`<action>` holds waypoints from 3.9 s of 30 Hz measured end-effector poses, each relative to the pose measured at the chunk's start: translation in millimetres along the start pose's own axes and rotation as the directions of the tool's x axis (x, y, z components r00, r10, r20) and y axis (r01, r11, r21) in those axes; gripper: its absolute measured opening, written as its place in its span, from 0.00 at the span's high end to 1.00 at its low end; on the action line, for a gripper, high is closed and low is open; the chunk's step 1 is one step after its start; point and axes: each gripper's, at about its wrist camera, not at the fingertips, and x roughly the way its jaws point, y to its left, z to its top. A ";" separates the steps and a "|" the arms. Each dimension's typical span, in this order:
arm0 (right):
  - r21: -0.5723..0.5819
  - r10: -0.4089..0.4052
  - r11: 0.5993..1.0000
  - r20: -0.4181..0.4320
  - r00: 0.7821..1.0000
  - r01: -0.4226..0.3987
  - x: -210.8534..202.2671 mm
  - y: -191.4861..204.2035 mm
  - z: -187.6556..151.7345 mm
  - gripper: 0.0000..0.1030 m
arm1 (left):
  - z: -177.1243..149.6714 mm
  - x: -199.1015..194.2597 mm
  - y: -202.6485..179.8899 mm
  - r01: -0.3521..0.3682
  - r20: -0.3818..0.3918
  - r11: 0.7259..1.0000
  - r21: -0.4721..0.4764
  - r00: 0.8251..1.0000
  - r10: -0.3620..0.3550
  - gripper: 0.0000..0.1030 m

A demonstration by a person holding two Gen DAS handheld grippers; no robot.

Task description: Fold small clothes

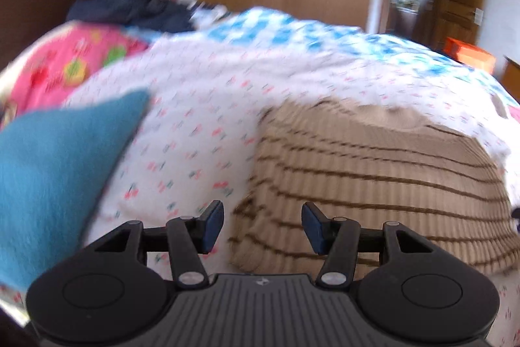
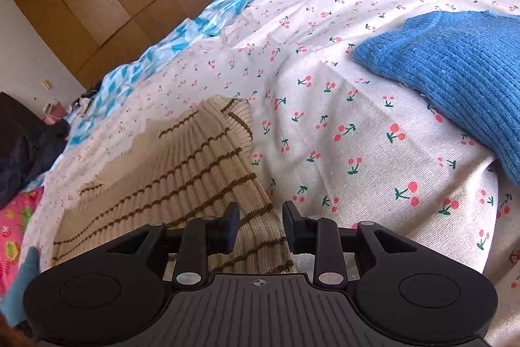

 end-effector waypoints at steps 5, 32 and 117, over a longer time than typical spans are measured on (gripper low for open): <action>0.063 0.037 0.997 0.007 0.999 -0.038 -6.3 -15.4 9.5 0.67 | -3.8 -18.2 -57.7 0.109 0.049 0.972 0.209 0.991 -0.122 0.44; 0.232 0.199 0.955 -0.045 0.979 -0.184 4.2 -55.1 22.7 0.60 | -68.0 4.9 -261.5 0.194 0.014 0.649 0.736 0.953 -0.301 0.44; -0.497 0.245 0.746 -0.414 0.877 -0.443 71.9 294.2 16.9 0.86 | -4.7 12.5 19.6 0.130 -0.135 0.961 -0.242 0.977 -0.166 0.79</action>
